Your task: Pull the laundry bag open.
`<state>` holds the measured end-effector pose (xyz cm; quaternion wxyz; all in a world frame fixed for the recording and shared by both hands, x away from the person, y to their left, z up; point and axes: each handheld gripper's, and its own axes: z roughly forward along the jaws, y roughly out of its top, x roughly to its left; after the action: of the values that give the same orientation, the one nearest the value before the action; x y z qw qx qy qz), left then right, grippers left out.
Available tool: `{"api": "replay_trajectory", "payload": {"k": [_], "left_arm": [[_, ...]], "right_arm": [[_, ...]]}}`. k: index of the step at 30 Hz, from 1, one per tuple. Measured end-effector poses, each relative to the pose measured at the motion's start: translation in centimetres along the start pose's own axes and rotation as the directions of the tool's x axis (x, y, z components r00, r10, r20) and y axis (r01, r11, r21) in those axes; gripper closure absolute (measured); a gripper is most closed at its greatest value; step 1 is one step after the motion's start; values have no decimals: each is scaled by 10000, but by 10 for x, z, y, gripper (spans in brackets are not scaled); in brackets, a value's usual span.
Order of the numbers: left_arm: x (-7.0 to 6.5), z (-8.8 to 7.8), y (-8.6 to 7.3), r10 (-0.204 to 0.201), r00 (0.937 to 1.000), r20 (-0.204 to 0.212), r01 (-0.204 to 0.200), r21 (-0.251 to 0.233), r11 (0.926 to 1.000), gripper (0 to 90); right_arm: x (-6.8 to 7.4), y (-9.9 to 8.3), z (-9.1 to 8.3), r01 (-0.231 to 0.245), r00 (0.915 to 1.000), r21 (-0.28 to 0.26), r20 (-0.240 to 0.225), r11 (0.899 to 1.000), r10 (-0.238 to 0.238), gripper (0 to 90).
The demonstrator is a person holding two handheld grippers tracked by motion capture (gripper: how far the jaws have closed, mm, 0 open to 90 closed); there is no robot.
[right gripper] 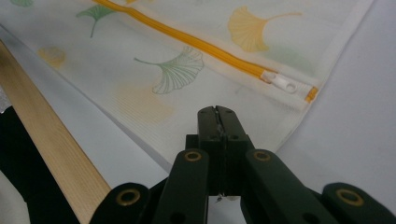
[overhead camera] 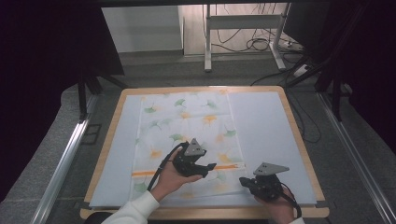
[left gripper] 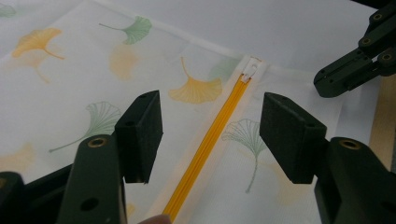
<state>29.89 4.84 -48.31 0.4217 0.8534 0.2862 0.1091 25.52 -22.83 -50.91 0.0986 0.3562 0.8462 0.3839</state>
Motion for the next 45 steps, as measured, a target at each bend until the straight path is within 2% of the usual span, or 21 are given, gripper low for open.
{"api": "replay_trajectory", "payload": {"k": [6, 16, 19, 22, 25, 26, 28, 31, 34, 37, 42, 43, 45], "left_arm": [[-2, 15, 5, 30, 9998, 212, -34, 169, 9999, 401], [-6, 36, 17, 121, 9978, 657, -128, 101, 9999, 403], [-9, 44, 20, 260, 9970, 734, -266, 76, 9996, 409], [-12, 52, 24, 547, 9947, 874, -555, 73, 9984, 454], [-13, 60, 28, 534, 9934, 1018, -560, 222, 9982, 468], [-14, 64, 29, 645, 9930, 993, -678, 297, 9973, 471], [-15, 68, 31, 595, 9929, 1027, -625, 268, 9977, 473], [-13, 72, 35, 718, 9918, 1060, -759, 355, 9965, 470], [-11, 74, 36, 396, 9910, 1281, -432, 256, 9987, 465], [-12, 78, 37, 446, 9911, 1253, -478, 229, 9986, 459], [-12, 93, 37, 435, 9906, 1300, -515, 589, 9969, 475], [-10, 96, 38, 638, 9883, 1383, -760, 848, 9935, 483], [-12, 102, 39, 672, 9871, 1452, -815, 947, 9922, 501]], "right_arm": [[1, 0, 3, -8, 10000, 110, -2, 9999, 8, 894], [1, -1, 9, 71, 10000, 407, 9, 9991, -71, 894], [0, -1, 9, 48, 10000, 485, 0, 9988, -48, 894], [0, -2, 10, 42, 10000, 558, -22, 9984, -41, 894], [-1, -2, 11, 93, 10000, 596, -20, 9982, -92, 894], [-1, -1, 12, 74, 10000, 616, -22, 9981, -73, 894], [-1, -1, 13, 77, 10000, 630, 0, 9980, -77, 894], [0, 0, 14, 109, 9999, 708, -27, 9974, -108, 894], [-1, 0, 15, 157, 9999, 732, -33, 9972, -155, 894], [-1, 0, 16, 121, 9999, 778, -49, 9969, -118, 894], [-1, -1, 17, 148, 9999, 850, -31, 9963, -146, 895], [-2, -1, 17, 150, 9999, 854, -44, 9962, -147, 894], [-3, -1, 16, 127, 9999, 875, -53, 9961, -123, 894]]}}
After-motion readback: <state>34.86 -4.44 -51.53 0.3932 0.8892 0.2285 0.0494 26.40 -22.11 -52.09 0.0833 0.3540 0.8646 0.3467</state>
